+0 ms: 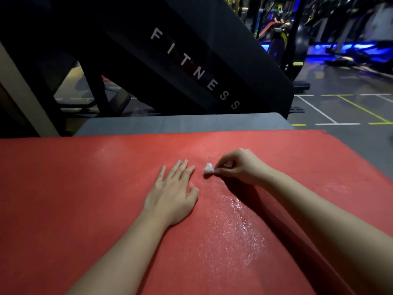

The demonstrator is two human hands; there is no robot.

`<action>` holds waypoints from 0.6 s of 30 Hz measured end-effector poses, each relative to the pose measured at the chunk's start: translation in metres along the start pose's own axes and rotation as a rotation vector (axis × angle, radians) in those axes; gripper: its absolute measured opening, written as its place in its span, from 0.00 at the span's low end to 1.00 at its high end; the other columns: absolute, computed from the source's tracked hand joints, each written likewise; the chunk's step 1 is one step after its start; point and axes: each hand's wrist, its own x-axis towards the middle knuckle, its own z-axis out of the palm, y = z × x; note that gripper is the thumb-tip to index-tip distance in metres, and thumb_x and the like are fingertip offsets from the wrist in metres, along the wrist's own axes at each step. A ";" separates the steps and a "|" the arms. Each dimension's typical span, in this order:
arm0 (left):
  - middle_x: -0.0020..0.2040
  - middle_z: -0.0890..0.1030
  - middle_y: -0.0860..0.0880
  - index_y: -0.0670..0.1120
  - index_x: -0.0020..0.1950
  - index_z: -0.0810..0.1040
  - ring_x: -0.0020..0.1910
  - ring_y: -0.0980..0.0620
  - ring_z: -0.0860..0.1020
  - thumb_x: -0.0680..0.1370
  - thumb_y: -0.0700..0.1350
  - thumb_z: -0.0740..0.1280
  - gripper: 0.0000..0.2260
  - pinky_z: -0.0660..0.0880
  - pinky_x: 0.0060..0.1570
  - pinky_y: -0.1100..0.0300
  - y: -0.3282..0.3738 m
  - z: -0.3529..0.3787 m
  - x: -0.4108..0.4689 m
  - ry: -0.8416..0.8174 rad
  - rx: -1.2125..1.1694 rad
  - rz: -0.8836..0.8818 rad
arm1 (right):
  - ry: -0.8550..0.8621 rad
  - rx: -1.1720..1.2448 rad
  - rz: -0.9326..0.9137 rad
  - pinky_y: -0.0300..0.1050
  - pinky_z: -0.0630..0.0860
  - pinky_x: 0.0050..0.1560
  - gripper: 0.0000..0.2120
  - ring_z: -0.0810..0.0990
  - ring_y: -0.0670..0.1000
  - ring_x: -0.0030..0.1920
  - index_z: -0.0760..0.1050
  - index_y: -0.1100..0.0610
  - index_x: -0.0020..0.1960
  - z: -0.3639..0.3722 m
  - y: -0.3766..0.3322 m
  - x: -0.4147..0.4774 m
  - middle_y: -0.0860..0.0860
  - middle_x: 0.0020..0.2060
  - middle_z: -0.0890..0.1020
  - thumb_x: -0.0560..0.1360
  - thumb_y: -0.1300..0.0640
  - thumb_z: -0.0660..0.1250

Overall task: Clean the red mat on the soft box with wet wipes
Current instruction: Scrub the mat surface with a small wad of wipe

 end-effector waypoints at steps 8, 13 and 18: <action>0.84 0.48 0.54 0.54 0.84 0.51 0.81 0.59 0.41 0.73 0.62 0.38 0.38 0.40 0.80 0.48 0.003 -0.005 -0.001 -0.023 0.009 -0.012 | 0.134 -0.164 -0.001 0.46 0.70 0.45 0.07 0.79 0.58 0.46 0.82 0.58 0.46 0.015 0.004 0.057 0.56 0.43 0.80 0.75 0.55 0.69; 0.84 0.48 0.54 0.54 0.83 0.52 0.82 0.59 0.42 0.75 0.60 0.41 0.35 0.40 0.80 0.48 0.002 -0.005 0.001 -0.016 0.010 -0.012 | 0.186 -0.169 0.015 0.49 0.72 0.42 0.14 0.76 0.57 0.41 0.82 0.58 0.44 0.016 -0.001 0.052 0.56 0.41 0.80 0.77 0.49 0.67; 0.84 0.49 0.54 0.55 0.83 0.52 0.82 0.59 0.43 0.73 0.61 0.39 0.37 0.40 0.80 0.49 0.002 -0.002 0.001 0.001 0.007 -0.015 | 0.061 -0.215 -0.018 0.49 0.72 0.43 0.14 0.77 0.57 0.43 0.81 0.58 0.46 0.010 0.005 0.036 0.55 0.41 0.80 0.76 0.48 0.66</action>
